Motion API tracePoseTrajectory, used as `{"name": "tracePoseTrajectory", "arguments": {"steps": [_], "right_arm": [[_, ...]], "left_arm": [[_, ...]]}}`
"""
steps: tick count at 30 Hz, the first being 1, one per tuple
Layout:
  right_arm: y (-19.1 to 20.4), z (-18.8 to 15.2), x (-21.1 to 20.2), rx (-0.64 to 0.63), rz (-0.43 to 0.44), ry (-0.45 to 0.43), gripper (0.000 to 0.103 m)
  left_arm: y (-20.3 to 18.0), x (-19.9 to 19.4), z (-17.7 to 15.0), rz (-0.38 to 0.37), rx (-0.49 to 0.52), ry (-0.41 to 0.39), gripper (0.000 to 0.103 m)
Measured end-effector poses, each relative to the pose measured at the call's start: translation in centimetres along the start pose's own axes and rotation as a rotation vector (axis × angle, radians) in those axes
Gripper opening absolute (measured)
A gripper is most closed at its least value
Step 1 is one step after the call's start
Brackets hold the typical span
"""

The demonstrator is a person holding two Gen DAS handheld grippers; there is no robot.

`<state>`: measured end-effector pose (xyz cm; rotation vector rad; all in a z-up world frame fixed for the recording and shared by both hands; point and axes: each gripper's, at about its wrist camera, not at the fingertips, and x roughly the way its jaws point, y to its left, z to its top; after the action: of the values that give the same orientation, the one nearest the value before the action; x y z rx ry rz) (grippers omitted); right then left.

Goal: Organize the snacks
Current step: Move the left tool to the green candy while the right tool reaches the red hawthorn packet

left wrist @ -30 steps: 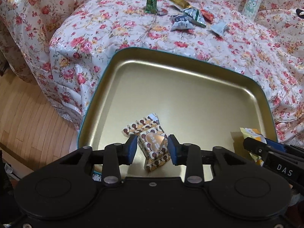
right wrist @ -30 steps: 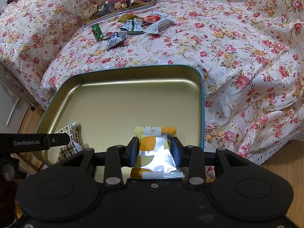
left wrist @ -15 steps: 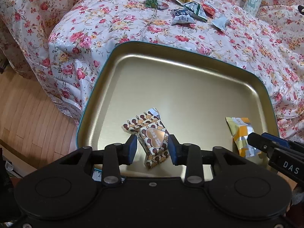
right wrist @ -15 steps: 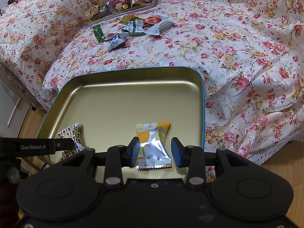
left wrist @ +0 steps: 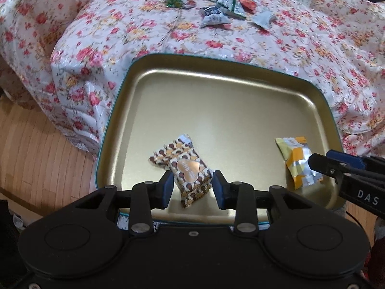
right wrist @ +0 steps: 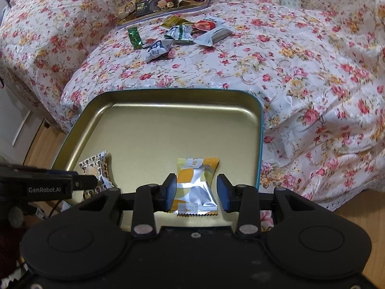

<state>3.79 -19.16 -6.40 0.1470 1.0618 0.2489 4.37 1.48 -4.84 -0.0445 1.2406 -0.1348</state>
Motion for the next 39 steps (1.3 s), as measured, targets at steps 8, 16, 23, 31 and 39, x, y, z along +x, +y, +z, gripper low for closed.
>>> {"name": "tracePoseTrajectory", "arguments": {"steps": [8, 16, 23, 31, 39], "right_arm": [[1.3, 1.8, -0.2, -0.124, 0.004, 0.057, 0.040], [3.5, 5.0, -0.4, -0.254, -0.016, 0.046, 0.040], [3.2, 9.5, -0.1, -0.263, -0.045, -0.022, 0.040], [1.2, 14.8, 1.7, -0.181, -0.057, -0.065, 0.041], [0.4, 18.3, 4.6, -0.142, -0.074, -0.147, 0.041]], "left_arm": [[0.2, -1.1, 2.8, 0.078, 0.066, -0.065, 0.044], [1.4, -2.9, 6.9, 0.138, 0.099, -0.193, 0.046], [3.1, -3.4, 12.1, 0.155, 0.047, -0.255, 0.046], [4.9, -2.5, 16.9, 0.150, -0.033, -0.290, 0.046], [5.3, 0.2, 21.1, 0.143, -0.081, -0.301, 0.046]]}}
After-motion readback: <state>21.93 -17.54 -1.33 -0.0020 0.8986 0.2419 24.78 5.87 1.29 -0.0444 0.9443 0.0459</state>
